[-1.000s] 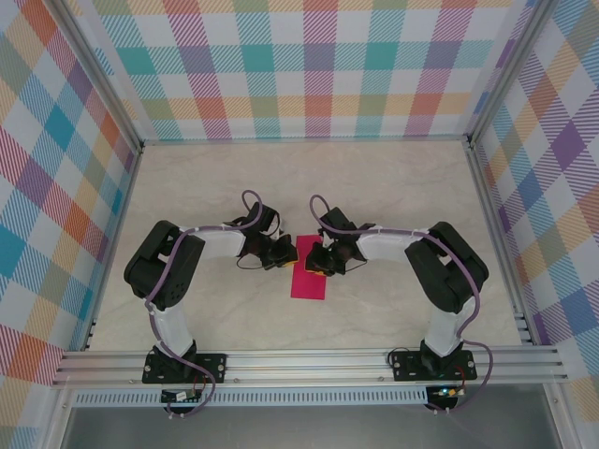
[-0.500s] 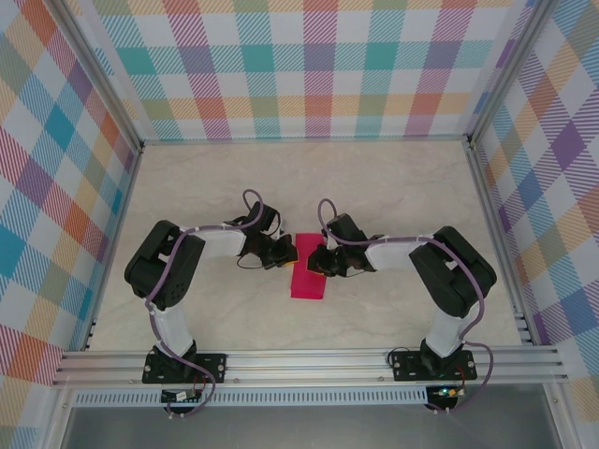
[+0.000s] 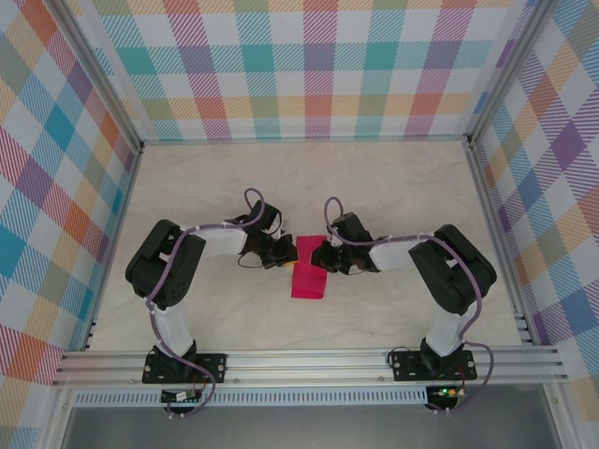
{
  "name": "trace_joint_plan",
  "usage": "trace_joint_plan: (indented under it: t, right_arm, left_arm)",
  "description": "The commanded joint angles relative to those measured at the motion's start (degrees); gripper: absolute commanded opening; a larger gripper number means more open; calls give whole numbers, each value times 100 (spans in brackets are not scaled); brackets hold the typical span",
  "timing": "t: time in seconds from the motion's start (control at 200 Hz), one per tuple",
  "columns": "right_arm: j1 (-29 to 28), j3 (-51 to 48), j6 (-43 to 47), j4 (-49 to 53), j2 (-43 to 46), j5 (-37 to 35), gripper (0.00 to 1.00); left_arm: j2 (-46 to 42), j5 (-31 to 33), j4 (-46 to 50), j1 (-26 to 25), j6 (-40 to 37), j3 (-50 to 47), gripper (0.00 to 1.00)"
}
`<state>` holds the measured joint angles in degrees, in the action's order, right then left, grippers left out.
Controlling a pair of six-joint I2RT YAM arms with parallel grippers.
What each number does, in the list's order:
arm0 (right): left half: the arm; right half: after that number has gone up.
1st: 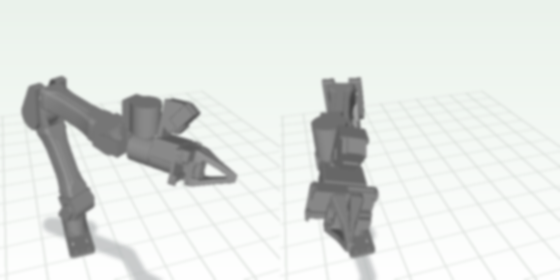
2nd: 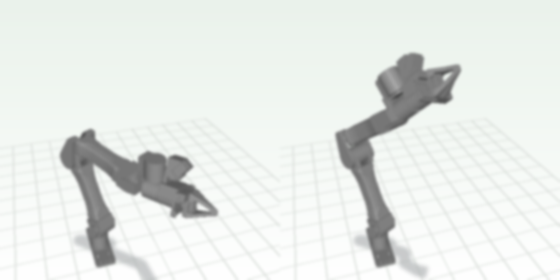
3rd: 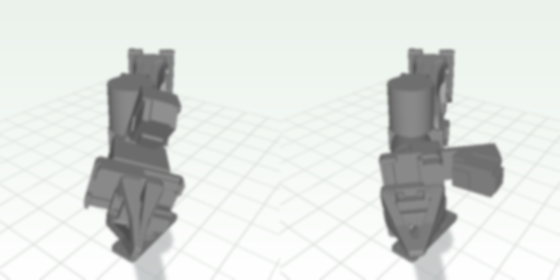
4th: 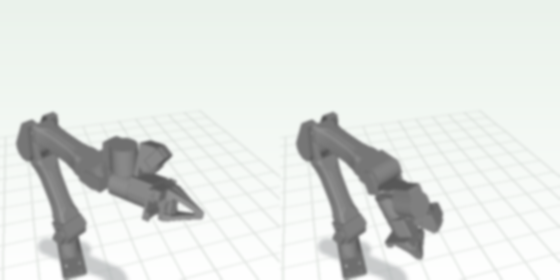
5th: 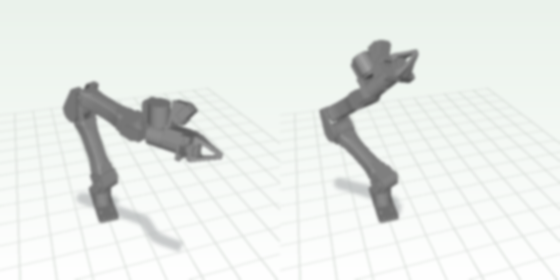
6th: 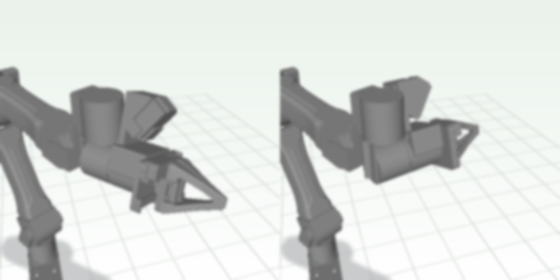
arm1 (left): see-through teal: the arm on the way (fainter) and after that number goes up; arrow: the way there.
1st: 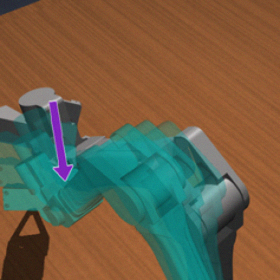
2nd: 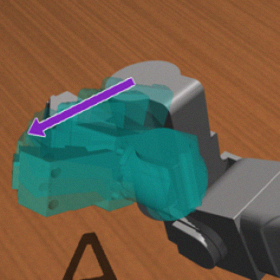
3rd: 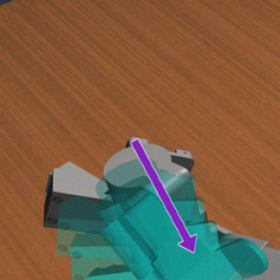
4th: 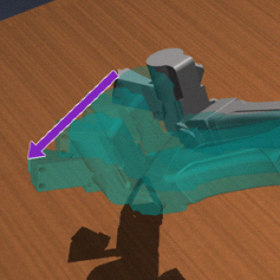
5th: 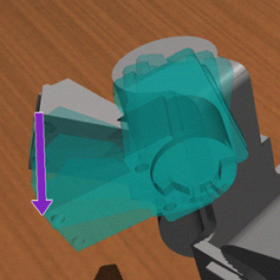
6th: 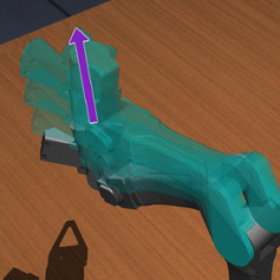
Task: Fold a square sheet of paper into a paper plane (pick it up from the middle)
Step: Fold the square sheet of paper in half at the center of the table.
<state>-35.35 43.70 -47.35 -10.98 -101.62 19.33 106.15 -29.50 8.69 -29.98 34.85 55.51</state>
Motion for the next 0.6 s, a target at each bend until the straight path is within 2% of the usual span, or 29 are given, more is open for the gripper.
trace_joint_plan:
  t: [0.0, 0.175, 0.38, 0.595]
  right_arm:
    - [207, -409, 7, 333, 218, -359, 12]
    - [335, -530, 38, 455, 482, -467, 12]
    - [301, -81, 172, 568, 959, -205, 13]
    - [248, 646, 165, 431, -14, 551, 12]
  left_arm:
    - [549, 1092, 1117, -78, -145, -325, 0]
    - [565, 1095, 1096, -78, -178, -330, 0]
    - [547, 1027, 1077, -79, -183, -296, 0]
    - [585, 1007, 1082, -78, -165, -255, 0]
